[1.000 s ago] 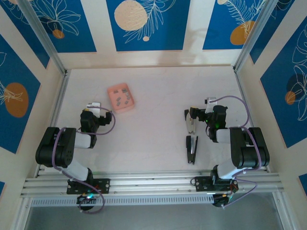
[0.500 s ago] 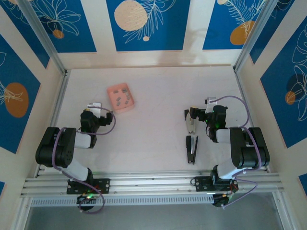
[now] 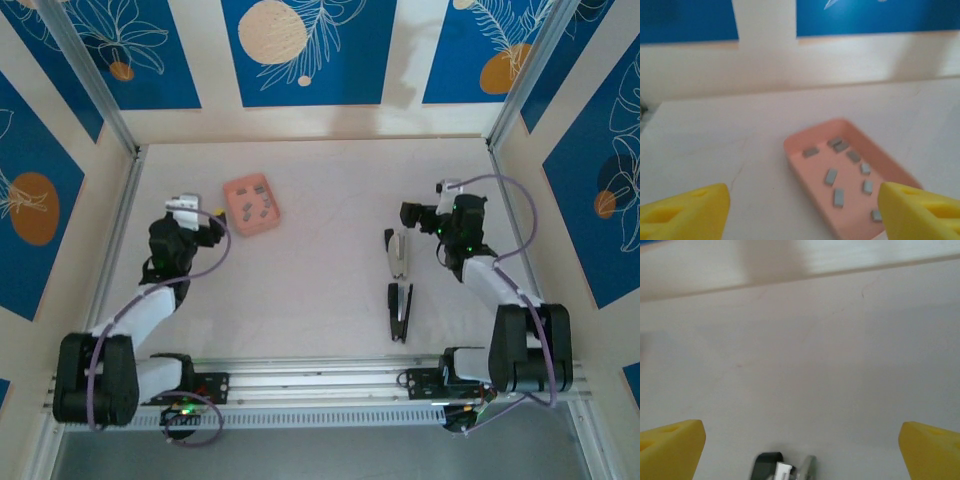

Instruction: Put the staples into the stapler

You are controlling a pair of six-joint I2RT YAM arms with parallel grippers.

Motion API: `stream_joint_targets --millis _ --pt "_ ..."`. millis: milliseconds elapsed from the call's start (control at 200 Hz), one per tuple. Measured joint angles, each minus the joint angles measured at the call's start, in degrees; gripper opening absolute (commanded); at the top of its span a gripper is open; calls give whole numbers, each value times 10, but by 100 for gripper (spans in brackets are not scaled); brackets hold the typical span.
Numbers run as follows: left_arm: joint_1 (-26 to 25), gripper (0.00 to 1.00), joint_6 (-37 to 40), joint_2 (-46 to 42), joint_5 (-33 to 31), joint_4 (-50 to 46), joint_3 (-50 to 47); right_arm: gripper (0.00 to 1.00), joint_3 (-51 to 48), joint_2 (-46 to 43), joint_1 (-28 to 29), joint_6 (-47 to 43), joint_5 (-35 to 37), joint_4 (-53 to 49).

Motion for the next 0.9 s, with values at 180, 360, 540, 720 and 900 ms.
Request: stream_joint_targets --millis 180,360,540,720,900 --pt "-63 68 -33 -13 23 -143 82 95 96 -7 56 47 21 -234" --pt "-162 68 -43 28 25 -243 104 90 103 23 150 117 58 -422" --pt "-205 68 -61 70 32 -266 104 88 81 40 202 190 78 -507" --pt "-227 67 -69 94 31 -264 104 88 65 62 216 232 96 -539" --pt "-236 67 -73 109 28 -263 104 83 49 83 221 256 106 -546"
